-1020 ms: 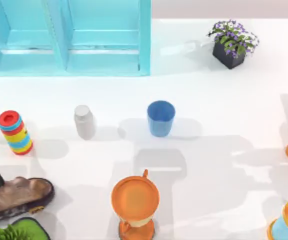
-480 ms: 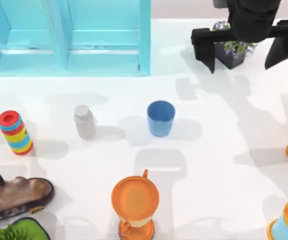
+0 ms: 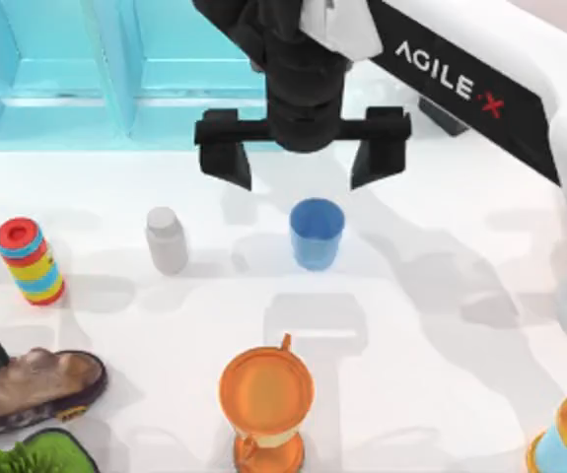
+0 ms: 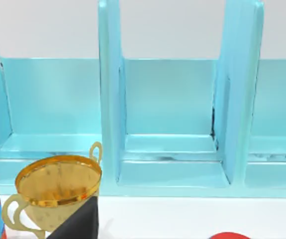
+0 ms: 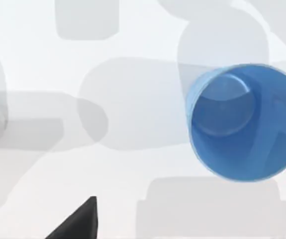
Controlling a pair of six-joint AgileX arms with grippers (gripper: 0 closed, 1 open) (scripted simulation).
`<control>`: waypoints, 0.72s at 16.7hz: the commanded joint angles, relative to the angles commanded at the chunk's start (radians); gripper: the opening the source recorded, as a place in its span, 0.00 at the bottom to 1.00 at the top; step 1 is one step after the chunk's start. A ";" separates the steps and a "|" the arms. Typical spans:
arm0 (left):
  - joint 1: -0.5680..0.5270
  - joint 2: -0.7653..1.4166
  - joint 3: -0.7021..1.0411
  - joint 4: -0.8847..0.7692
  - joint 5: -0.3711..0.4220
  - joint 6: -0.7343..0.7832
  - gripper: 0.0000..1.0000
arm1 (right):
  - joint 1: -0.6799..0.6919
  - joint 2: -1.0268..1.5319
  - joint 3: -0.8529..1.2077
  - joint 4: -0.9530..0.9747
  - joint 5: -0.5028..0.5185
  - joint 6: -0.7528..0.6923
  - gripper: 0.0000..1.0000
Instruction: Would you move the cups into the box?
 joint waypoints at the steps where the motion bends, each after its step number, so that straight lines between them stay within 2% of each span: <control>1: 0.000 0.000 0.000 0.000 0.000 0.000 1.00 | 0.010 0.010 0.010 0.003 0.001 0.013 1.00; 8: 0.000 0.000 0.000 0.000 0.000 0.000 1.00 | 0.010 0.013 -0.005 0.020 0.000 0.015 1.00; 12: 0.000 0.000 0.000 0.000 0.000 0.000 1.00 | 0.000 0.033 -0.127 0.167 -0.001 0.005 1.00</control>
